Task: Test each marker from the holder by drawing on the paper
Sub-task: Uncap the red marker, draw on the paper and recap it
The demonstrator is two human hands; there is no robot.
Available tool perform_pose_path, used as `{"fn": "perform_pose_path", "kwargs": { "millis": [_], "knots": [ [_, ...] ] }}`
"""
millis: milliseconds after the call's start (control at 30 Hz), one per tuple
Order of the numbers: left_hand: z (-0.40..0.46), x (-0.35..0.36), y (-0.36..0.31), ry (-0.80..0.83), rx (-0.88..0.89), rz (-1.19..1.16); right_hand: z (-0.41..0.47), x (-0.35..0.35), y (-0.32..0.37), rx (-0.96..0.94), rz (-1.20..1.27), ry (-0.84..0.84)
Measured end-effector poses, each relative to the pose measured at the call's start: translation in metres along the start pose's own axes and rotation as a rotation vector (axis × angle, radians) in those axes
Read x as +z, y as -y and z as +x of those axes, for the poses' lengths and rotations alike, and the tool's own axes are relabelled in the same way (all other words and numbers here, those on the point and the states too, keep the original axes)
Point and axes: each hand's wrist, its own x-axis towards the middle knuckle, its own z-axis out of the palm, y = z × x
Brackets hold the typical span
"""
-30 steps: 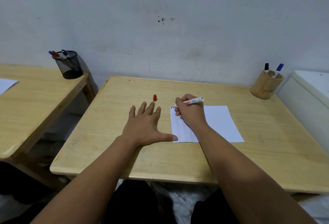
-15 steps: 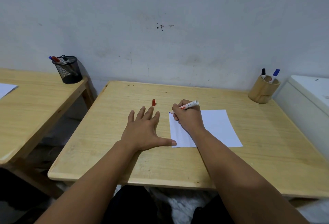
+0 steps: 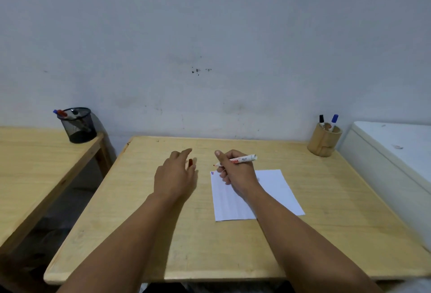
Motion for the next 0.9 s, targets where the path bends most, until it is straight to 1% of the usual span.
{"fn": "perform_pose_path", "kwargs": {
  "millis": [133, 167, 233, 300, 367, 433, 567, 700, 767, 900],
  "knots": [
    [0.015, 0.009, 0.001, 0.007, 0.030, 0.070, -0.002, -0.009, 0.019, -0.109, -0.119, -0.044],
    [0.017, 0.010, 0.000, 0.012, 0.017, 0.059, -0.001, -0.013, 0.023, -0.114, -0.132, -0.030],
    [0.022, 0.011, 0.000, 0.018, -0.029, 0.002, -0.002, -0.021, 0.029, -0.107, -0.134, 0.053],
    [0.028, 0.007, -0.005, 0.047, -0.112, -0.165, -0.003, -0.028, 0.034, -0.086, -0.125, 0.112],
    [0.035, 0.000, -0.013, 0.090, -0.206, -0.411, -0.004, -0.032, 0.041, -0.047, -0.043, 0.120],
    [0.041, -0.010, -0.024, 0.113, -0.264, -0.596, -0.006, -0.032, 0.048, 0.000, 0.060, 0.119],
    [0.044, -0.033, -0.044, 0.113, -0.294, -0.811, -0.011, -0.031, 0.053, 0.077, 0.187, 0.116],
    [0.042, -0.049, -0.058, 0.119, -0.289, -0.877, -0.018, -0.030, 0.058, 0.114, 0.255, 0.152],
    [0.041, -0.054, -0.064, 0.114, -0.280, -0.880, -0.022, -0.031, 0.061, 0.099, 0.253, 0.160],
    [0.036, -0.065, -0.077, 0.098, -0.253, -0.867, -0.034, -0.030, 0.069, 0.010, 0.058, 0.166]
  ]
}}
